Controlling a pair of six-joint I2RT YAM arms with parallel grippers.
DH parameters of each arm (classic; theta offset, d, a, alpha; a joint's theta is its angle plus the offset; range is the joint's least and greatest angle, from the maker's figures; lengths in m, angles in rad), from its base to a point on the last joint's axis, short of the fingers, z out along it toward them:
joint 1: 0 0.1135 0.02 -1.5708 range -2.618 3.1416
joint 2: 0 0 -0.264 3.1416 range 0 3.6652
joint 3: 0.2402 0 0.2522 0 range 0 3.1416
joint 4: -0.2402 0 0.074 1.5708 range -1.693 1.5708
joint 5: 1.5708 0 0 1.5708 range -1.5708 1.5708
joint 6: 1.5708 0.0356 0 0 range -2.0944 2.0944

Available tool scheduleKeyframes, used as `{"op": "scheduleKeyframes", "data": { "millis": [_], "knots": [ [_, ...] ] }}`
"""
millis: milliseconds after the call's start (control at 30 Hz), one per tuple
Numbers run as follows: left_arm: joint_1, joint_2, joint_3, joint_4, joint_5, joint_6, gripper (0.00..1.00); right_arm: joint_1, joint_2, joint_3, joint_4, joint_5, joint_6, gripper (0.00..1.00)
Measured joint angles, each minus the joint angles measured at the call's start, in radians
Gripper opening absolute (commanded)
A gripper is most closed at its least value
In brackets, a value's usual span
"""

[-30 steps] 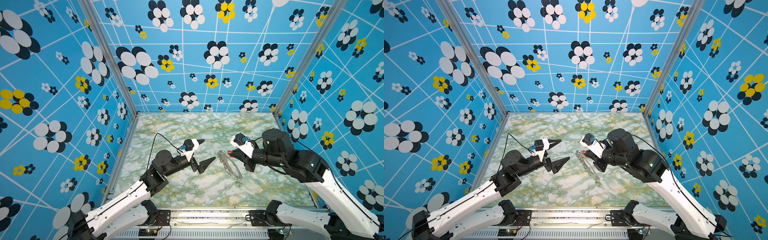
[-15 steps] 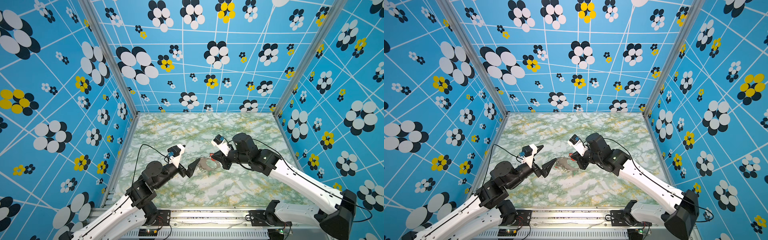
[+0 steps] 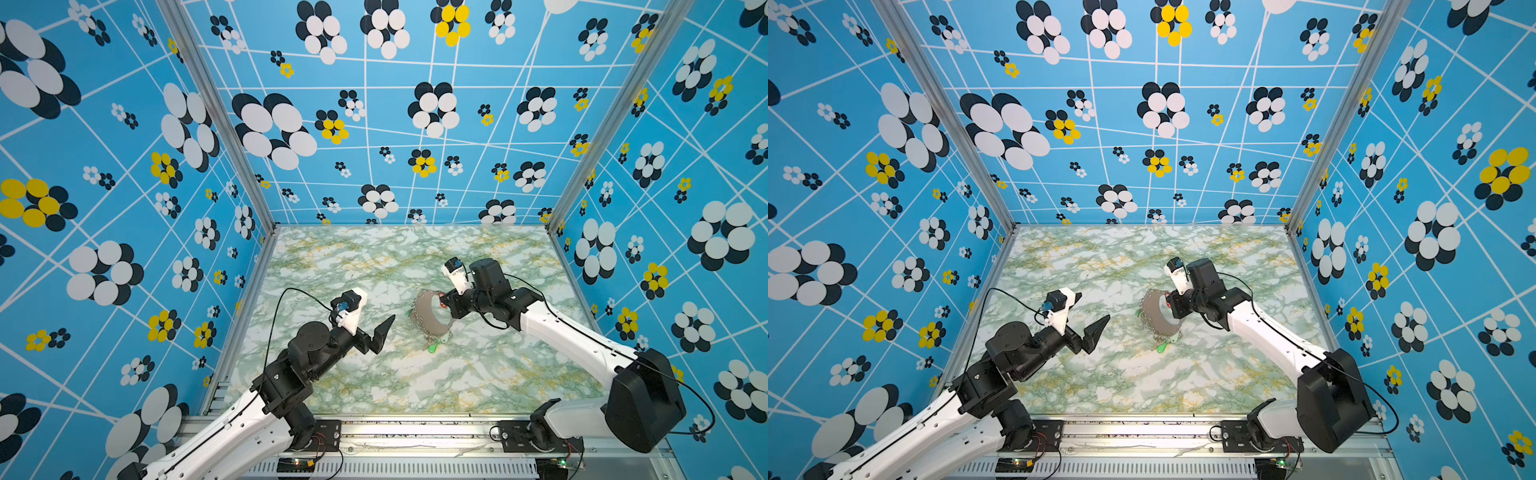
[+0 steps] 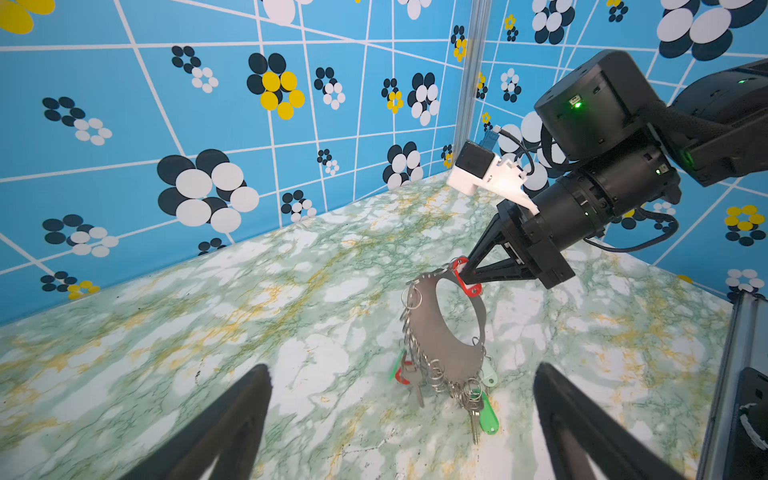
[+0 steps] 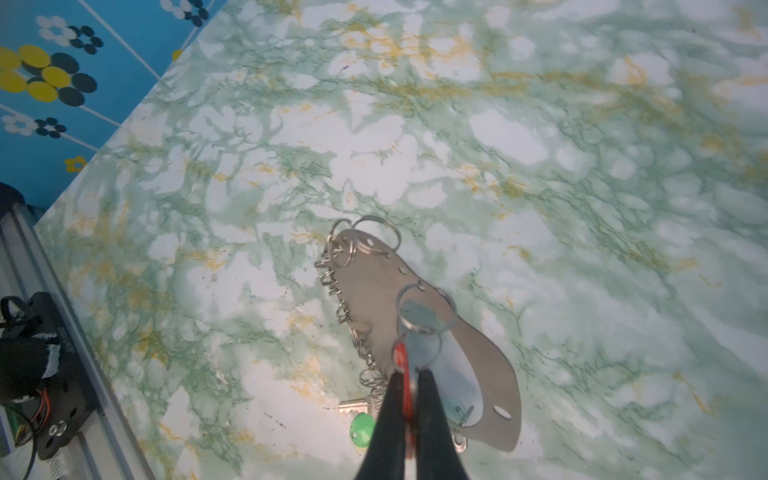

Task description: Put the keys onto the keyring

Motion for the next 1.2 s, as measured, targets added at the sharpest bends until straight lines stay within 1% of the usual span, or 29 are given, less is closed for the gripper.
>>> {"op": "scheduleKeyframes", "data": {
  "millis": [267, 300, 333, 367, 400, 533, 600, 733, 900, 1067, 1200],
  "knots": [
    [0.026, 0.076, 0.005, -0.020, -0.045, 0.000, 0.99, -0.101, 0.124, -0.001, 0.012, 0.068, 0.035, 0.00],
    [0.031, 0.076, 0.005, -0.021, -0.051, 0.000, 0.99, -0.109, 0.135, -0.001, 0.011, 0.077, 0.037, 0.04],
    [0.039, 0.076, 0.005, -0.021, -0.058, -0.001, 0.99, -0.118, 0.146, -0.003, 0.011, 0.092, 0.039, 0.12],
    [0.047, 0.076, 0.005, -0.020, -0.063, 0.000, 0.99, -0.126, 0.153, -0.007, 0.011, 0.104, 0.040, 0.22],
    [0.054, 0.076, 0.005, -0.019, -0.069, -0.001, 0.99, -0.132, 0.155, -0.013, 0.012, 0.117, 0.042, 0.28],
    [0.093, 0.078, 0.005, -0.020, -0.103, 0.000, 0.99, -0.164, 0.142, -0.060, 0.027, 0.164, 0.055, 0.45],
    [0.118, 0.082, 0.004, -0.021, -0.120, 0.000, 0.99, -0.182, 0.116, -0.097, 0.035, 0.178, 0.055, 0.50],
    [0.173, 0.077, -0.027, -0.005, -0.151, 0.000, 0.99, -0.222, 0.023, -0.163, 0.047, 0.208, 0.052, 0.64],
    [0.228, 0.085, -0.063, 0.008, -0.166, 0.015, 0.99, -0.265, -0.096, -0.215, 0.101, 0.248, 0.031, 0.86],
    [0.296, 0.117, -0.116, 0.084, -0.169, 0.048, 0.99, -0.298, -0.187, -0.278, 0.184, 0.292, 0.012, 0.95],
    [0.367, 0.167, -0.154, 0.164, -0.138, 0.054, 0.99, -0.327, -0.213, -0.346, 0.298, 0.308, -0.005, 0.97]
  ]
}}
